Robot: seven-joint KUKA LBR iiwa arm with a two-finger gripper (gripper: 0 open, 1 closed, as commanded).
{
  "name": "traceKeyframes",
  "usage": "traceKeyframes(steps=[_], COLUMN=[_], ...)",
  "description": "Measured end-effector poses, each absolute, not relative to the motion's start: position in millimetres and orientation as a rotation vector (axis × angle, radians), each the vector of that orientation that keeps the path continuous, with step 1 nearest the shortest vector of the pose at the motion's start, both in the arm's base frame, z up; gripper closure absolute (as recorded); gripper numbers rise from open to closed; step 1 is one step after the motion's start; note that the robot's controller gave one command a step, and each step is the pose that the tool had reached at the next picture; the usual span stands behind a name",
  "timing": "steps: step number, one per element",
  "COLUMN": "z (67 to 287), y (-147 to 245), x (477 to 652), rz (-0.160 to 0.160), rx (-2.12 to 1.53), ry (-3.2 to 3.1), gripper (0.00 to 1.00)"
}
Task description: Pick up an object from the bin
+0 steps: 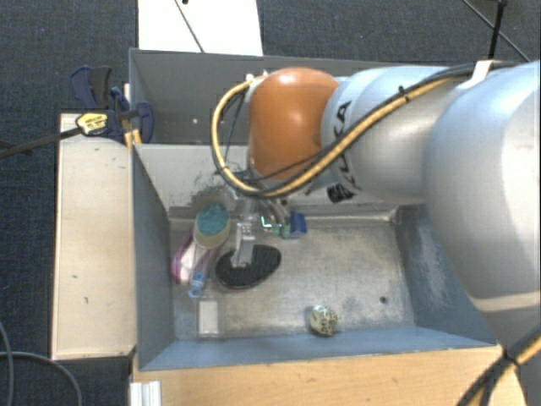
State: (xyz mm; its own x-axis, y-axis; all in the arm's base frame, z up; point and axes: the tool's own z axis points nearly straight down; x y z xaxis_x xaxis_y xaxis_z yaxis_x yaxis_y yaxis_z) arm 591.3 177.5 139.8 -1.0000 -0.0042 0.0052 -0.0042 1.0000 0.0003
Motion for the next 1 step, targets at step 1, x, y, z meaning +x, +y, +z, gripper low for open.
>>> traceKeyframes(steps=[1], z=[70.6], y=[145.7], x=[563.9], rz=[-0.005], rx=[-0.064], ry=[-3.132], gripper=[0.0])
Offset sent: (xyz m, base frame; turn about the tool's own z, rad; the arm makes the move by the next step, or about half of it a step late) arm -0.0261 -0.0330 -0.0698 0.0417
